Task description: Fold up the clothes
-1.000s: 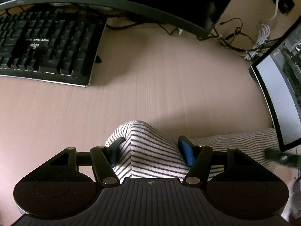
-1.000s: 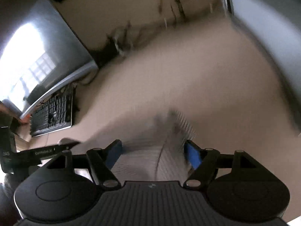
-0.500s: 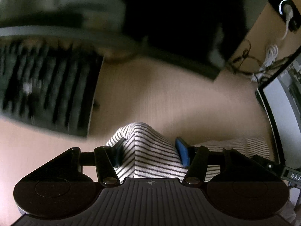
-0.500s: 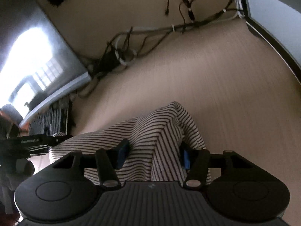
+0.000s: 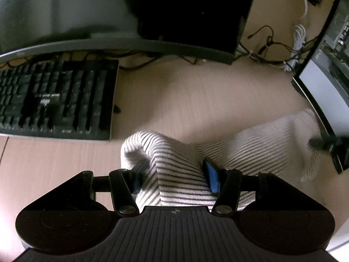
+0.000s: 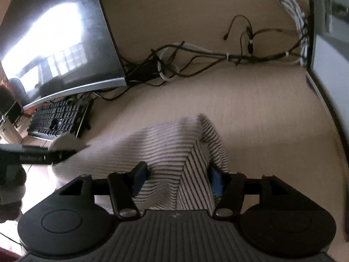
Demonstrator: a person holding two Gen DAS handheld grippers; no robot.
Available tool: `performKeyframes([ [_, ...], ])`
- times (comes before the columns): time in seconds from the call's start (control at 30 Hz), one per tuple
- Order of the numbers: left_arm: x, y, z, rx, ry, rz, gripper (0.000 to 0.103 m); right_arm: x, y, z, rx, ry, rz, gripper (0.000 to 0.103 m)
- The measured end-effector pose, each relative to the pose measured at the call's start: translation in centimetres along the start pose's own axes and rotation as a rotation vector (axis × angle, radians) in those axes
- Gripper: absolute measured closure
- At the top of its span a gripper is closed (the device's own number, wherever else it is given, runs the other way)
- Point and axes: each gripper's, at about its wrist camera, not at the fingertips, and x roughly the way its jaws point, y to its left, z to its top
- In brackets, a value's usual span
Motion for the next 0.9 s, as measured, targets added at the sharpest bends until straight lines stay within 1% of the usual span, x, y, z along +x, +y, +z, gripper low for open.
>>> performKeyframes([
  [0.1, -0.6, -0.1, -0.7, 0.009, -0.003, 0.003, 0.043, -2.2, 1.6, 2.0, -0.078, -0.092, 0.004, 0.039],
  [0.13, -0.8, -0.2, -0.9, 0.014, -0.006, 0.005, 0.043, -2.8, 2.2, 2.6, -0.101, -0.124, 0.011, 0.034],
  [0.17, -0.9, -0.3, -1.2, 0.019, -0.012, 0.006, 0.043, -3.0, 2.9, 3.3, -0.106, -0.143, 0.045, 0.031],
  [0.2, -1.0, -0.4, -1.5, 0.023, -0.017, 0.007, 0.043, -3.2, 3.5, 3.8, -0.11, -0.159, 0.08, 0.031],
  [0.23, -1.1, -0.4, -1.7, 0.02, -0.019, 0.003, 0.043, -2.9, 4.1, 4.0, -0.106, -0.155, 0.122, 0.031],
  [0.3, -1.2, -0.2, -2.1, 0.004, -0.019, -0.011, 0.043, -1.2, 5.8, 3.6, -0.119, -0.108, 0.193, 0.031],
  [0.37, -1.3, 0.2, -2.4, -0.018, -0.013, -0.027, 0.04, 1.0, 7.8, 2.3, -0.198, -0.043, 0.193, 0.031],
  [0.4, -1.4, 0.4, -2.4, -0.028, -0.007, -0.033, 0.04, 2.0, 8.6, 1.6, -0.241, -0.017, 0.148, 0.031],
  [0.5, -1.5, 0.5, -2.4, -0.013, -0.003, -0.032, 0.037, 2.8, 8.5, 1.1, -0.258, -0.017, 0.041, 0.031],
  [0.6, -1.2, 0.4, -2.3, -0.008, 0.004, -0.029, 0.037, 3.0, 5.3, 1.8, -0.143, -0.078, -0.156, 0.027],
  [0.63, -1.2, 0.3, -2.2, -0.008, 0.005, -0.029, 0.037, 3.4, 4.0, 2.0, -0.103, -0.066, -0.202, 0.027],
  [0.67, -1.2, 0.5, -2.1, -0.014, 0.008, -0.034, 0.036, 4.0, 2.7, 2.1, -0.053, -0.034, -0.231, 0.027],
  [0.7, -1.3, 0.6, -2.1, -0.021, 0.01, -0.04, 0.036, 4.3, 1.7, 1.8, -0.013, -0.009, -0.223, 0.027],
  [0.73, -1.3, 1.1, -1.9, -0.046, 0.018, -0.056, 0.032, 4.3, 1.1, 1.2, 0.015, 0.002, -0.198, 0.027],
  [0.77, -1.4, 1.5, -1.8, -0.073, 0.026, -0.072, 0.024, 4.3, 0.5, 0.6, 0.043, 0.014, -0.174, 0.028],
  [0.8, -1.5, 2.2, -1.5, -0.117, 0.042, -0.102, 0.02, 4.3, -0.1, 0.0, 0.067, 0.024, -0.152, 0.029],
  [0.83, -1.6, 2.9, -1.2, -0.158, 0.057, -0.133, 0.015, 4.3, -0.4, -0.6, 0.061, 0.024, -0.145, 0.031],
  [0.87, -1.6, 3.5, -0.9, -0.197, 0.074, -0.162, 0.012, 4.4, -0.4, -1.2, 0.051, 0.032, -0.143, 0.036],
  [0.9, -1.5, 4.0, -0.4, -0.231, 0.087, -0.182, 0.01, 4.4, -0.4, -1.6, 0.048, 0.037, -0.133, 0.039],
])
